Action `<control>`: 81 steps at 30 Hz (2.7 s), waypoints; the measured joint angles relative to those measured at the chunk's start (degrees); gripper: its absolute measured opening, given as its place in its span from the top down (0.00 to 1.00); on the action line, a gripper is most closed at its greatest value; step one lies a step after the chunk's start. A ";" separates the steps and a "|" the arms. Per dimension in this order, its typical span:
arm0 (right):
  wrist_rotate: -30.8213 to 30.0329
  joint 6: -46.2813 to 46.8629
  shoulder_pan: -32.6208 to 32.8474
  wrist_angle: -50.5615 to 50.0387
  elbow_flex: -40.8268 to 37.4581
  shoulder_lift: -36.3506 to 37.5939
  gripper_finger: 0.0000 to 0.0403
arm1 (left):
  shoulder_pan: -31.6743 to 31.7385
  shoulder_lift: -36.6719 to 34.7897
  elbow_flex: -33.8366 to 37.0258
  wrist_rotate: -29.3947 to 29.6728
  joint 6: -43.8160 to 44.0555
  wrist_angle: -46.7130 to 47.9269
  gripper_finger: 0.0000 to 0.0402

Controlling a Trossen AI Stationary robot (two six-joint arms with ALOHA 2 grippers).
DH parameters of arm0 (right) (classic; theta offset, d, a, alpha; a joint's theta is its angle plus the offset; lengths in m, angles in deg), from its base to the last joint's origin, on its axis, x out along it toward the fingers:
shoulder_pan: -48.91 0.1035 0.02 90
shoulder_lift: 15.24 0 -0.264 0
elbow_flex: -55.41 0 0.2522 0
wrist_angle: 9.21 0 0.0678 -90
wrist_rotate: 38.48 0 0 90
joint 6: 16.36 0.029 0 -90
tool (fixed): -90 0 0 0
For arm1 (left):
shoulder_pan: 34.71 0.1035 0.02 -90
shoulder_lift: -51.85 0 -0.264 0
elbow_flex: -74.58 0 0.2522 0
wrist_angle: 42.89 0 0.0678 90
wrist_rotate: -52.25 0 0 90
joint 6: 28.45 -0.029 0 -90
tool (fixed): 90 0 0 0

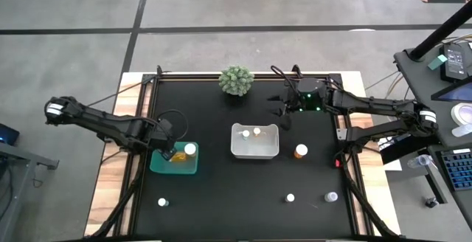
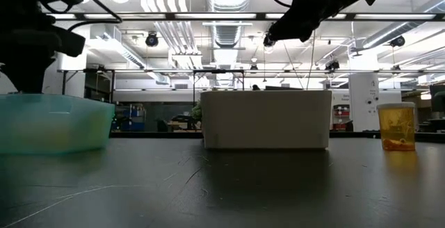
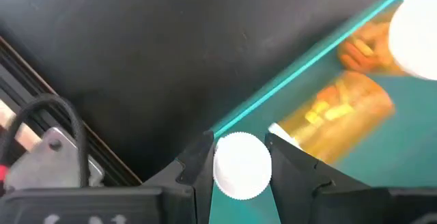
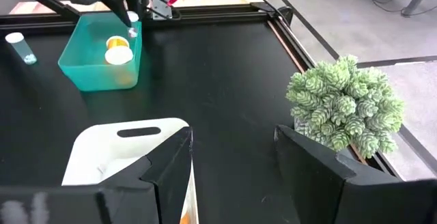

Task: Pick and place medicine bottles into bin by pill shape (circle, oval)
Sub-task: Put the blue tablet bottle into the white bin, then put the orange capsule bottle into the blue bin

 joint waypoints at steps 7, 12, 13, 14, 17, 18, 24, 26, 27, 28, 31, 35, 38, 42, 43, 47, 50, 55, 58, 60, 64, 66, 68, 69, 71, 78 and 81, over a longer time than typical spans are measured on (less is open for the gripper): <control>-0.01 -0.03 0.00 0.02 0.00 0.00 0.50 | -0.01 4.23 0.33 0.82 -0.33 -1.38 0.72; -0.05 -0.52 0.00 0.04 0.02 0.00 0.50 | -0.02 5.36 0.33 -0.49 -0.60 -1.29 0.67; -0.06 -0.52 0.00 0.04 0.02 0.00 0.50 | 0.00 5.32 0.33 -0.69 -0.62 -1.27 0.66; -0.07 -0.50 0.00 0.04 0.02 0.00 0.50 | 0.00 5.26 0.33 -0.79 -0.62 -1.26 0.65; -0.07 -0.48 0.00 0.04 0.02 0.00 0.50 | 0.00 4.88 -0.07 -1.09 -0.95 -1.18 0.65; -0.07 -0.48 -0.01 0.04 0.02 0.00 0.50 | 0.00 4.74 -0.28 -1.28 -1.23 -1.17 0.65; -0.07 -0.37 0.00 0.04 0.09 0.00 0.50 | 0.00 4.15 -2.10 -1.33 -3.09 -1.05 0.65; -0.07 -0.35 0.00 0.04 0.09 0.00 0.50 | 0.00 3.96 -2.81 -1.33 -3.94 -0.84 0.65; -0.09 -0.28 -0.02 0.06 0.09 0.00 0.50 | 0.00 3.87 -3.19 -1.31 -4.48 -0.70 0.65; -0.08 0.00 -0.01 0.04 0.09 0.00 0.50 | 0.00 3.77 -3.57 -1.33 -4.75 -0.60 0.65; -0.09 0.52 0.00 0.04 0.09 0.00 0.50 | 0.00 3.72 -5.07 -1.30 -4.95 0.61 0.65; -0.08 1.73 0.00 0.04 0.09 0.00 0.50 | 0.00 3.72 -7.58 -0.54 -6.55 -0.74 0.65; -0.09 3.05 0.00 0.04 0.09 0.00 0.50 | 0.00 3.72 -8.75 1.43 -13.03 -7.86 0.65; -0.04 7.12 0.02 -0.02 0.09 0.00 0.50 | 0.02 3.72 -8.84 2.37 -29.38 -23.23 0.65; -0.06 8.49 0.02 -0.09 0.09 0.00 0.50 | 0.04 3.72 -8.77 2.37 -34.10 -26.89 0.65; 0.08 15.54 0.02 -2.15 0.09 0.00 0.50 | 0.25 3.83 -8.72 2.39 -52.70 -37.42 0.65; 0.65 21.96 0.02 -6.14 0.09 0.00 0.50 | 0.97 3.83 -8.67 2.43 -63.81 -43.65 0.65; 7.30 34.10 0.47 -13.91 0.09 -0.02 0.50 | 2.69 3.83 -8.63 2.36 -72.72 -49.18 0.65; 10.45 40.55 2.65 -17.68 0.09 -0.01 0.50 | 3.64 3.83 -8.63 2.37 -75.15 -49.91 0.65; 10.87 44.47 5.00 -20.82 0.65 -0.02 0.50 | 4.27 3.83 -8.61 2.43 -76.27 -50.38 0.65; 9.73 52.37 10.94 -26.70 2.65 -0.02 0.50 | 5.19 3.83 -8.61 2.47 -78.22 -50.75 0.65; 7.20 56.34 13.95 -31.18 3.87 -0.02 0.50 | 5.54 3.83 -8.61 2.50 -79.42 -50.94 0.65; 4.48 60.89 16.22 -37.03 4.84 -0.02 0.50 | 5.77 3.83 -8.61 2.54 -79.95 -51.36 0.65; 2.96 63.45 17.17 -40.53 5.19 -0.02 0.50 | 5.88 3.83 -8.61 2.52 -80.09 -51.72 0.65; 0.09 69.22 18.93 -46.94 5.35 -0.02 0.50 | 5.88 3.83 -8.58 2.54 -80.88 -52.49 0.65; -1.62 77.78 21.81 -53.06 3.67 -0.02 0.48 | 5.88 3.83 -8.58 2.54 -81.45 -52.96 0.65; -1.71 78.79 21.81 -52.36 2.71 -0.02 0.42 | 5.88 3.83 -8.56 2.54 -81.38 -52.94 0.65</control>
